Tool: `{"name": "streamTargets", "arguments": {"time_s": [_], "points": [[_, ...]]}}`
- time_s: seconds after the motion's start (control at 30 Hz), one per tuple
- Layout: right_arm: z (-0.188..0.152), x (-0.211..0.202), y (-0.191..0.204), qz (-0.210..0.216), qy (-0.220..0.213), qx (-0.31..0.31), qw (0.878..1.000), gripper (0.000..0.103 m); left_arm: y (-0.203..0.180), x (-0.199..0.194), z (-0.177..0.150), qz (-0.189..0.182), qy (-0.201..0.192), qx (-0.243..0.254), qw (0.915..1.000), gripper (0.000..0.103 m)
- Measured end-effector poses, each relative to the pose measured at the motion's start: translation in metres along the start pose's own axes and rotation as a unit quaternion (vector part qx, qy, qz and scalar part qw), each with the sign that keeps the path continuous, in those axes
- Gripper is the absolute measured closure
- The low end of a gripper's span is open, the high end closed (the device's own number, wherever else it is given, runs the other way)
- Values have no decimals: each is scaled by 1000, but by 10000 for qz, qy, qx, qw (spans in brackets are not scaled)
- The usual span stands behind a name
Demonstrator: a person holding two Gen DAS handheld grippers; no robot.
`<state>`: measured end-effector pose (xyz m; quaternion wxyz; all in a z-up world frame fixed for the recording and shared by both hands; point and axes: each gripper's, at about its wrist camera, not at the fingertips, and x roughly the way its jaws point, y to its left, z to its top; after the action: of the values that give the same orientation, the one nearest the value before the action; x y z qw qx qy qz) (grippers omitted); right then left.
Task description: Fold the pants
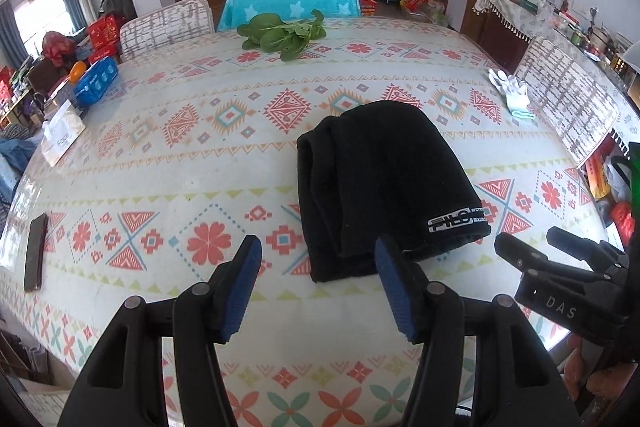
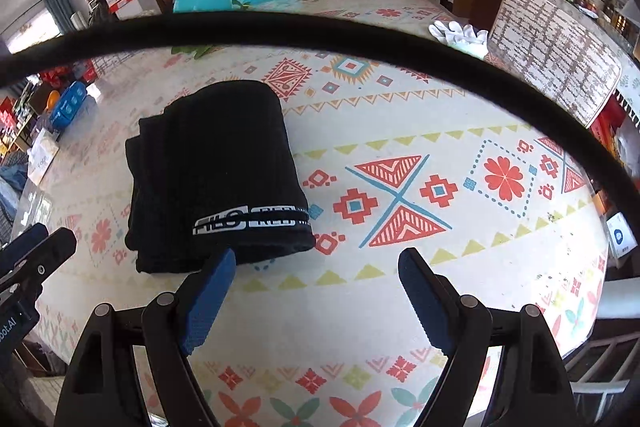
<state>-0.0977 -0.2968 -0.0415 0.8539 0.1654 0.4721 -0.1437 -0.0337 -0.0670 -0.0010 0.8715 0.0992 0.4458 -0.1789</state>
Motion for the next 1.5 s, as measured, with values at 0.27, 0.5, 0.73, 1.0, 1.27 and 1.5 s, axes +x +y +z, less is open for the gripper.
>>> {"name": "streamTargets", "arguments": {"time_s": [0.27, 0.5, 0.73, 1.0, 1.27, 1.5], "points": [[-7, -3, -18, 29, 41, -62, 10000, 16, -8, 4, -12, 84, 196, -299, 9993, 44], [-14, 5, -28, 92, 240, -46, 9997, 16, -18, 11, -22, 70, 417, -401, 9983, 44], [-18, 13, -31, 177, 394, -111, 9990, 16, -21, 20, -29, 104, 619, -491, 9968, 44], [-16, 33, -6, 380, 607, -702, 9950, 16, -4, 56, -43, 315, 990, -606, 9927, 44], [0, 58, 39, 356, 484, -1559, 9859, 17, 12, 96, -41, 230, 1277, -667, 9893, 44], [18, 83, 62, 122, 612, -1692, 9836, 24, 24, 117, -22, 146, 1240, -518, 9908, 44]]}}
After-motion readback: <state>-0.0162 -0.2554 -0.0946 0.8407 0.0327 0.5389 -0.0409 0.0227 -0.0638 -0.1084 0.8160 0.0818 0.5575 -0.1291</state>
